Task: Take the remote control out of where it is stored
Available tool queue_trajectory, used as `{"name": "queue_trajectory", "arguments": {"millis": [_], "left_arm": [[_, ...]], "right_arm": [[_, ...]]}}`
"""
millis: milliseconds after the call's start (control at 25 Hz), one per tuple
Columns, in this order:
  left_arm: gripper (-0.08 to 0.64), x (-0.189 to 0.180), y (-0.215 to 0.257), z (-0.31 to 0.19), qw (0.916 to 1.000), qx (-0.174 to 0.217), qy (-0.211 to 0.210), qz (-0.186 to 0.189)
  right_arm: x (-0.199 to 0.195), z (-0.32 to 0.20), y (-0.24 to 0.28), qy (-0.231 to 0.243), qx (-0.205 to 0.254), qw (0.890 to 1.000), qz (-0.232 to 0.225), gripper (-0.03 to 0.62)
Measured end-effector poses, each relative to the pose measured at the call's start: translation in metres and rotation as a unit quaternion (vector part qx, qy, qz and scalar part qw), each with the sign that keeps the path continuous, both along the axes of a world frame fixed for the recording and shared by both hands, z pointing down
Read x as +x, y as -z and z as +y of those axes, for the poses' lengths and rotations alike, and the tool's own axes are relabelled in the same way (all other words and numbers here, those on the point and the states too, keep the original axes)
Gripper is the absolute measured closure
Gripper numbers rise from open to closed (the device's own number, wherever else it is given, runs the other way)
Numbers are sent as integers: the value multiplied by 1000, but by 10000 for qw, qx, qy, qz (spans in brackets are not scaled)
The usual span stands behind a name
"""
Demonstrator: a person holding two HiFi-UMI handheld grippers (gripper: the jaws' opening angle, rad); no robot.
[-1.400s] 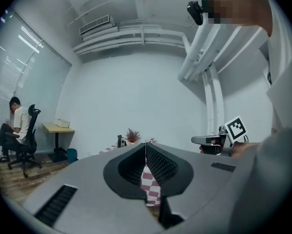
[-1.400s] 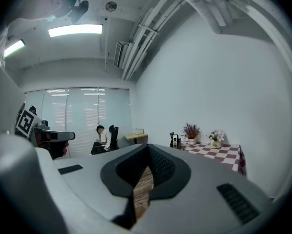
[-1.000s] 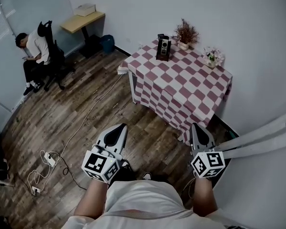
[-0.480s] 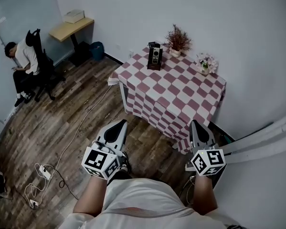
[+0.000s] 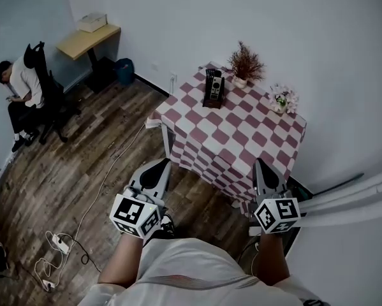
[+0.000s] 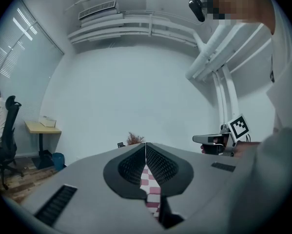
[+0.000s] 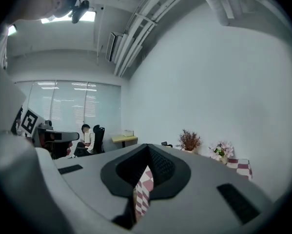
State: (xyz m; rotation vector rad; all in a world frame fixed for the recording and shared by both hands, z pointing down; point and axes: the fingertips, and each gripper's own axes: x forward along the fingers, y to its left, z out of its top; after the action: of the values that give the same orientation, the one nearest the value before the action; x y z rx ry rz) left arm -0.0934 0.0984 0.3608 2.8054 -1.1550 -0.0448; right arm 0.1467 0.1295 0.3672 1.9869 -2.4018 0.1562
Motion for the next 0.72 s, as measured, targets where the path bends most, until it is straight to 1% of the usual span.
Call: {"name": "queue_trajectory", "arguments": {"millis": [280, 440, 560, 720], "left_arm": [[548, -31, -1, -80, 9999, 57, -81, -26], [548, -40, -11, -116, 9997, -47, -214, -47], [548, -38, -17, -136, 9993, -166, -325, -19], [548, -29, -19, -163, 9988, -203, -451, -43]], "right_arm": [[-37, -75, -5, -127, -152, 9998, 30, 578], [-55, -105, -9, -203, -225, 9995, 100, 578], [-54, -121, -13, -300, -311, 9990, 149, 578], [-40, -143, -14, -434, -324, 9985, 125, 578]]}}
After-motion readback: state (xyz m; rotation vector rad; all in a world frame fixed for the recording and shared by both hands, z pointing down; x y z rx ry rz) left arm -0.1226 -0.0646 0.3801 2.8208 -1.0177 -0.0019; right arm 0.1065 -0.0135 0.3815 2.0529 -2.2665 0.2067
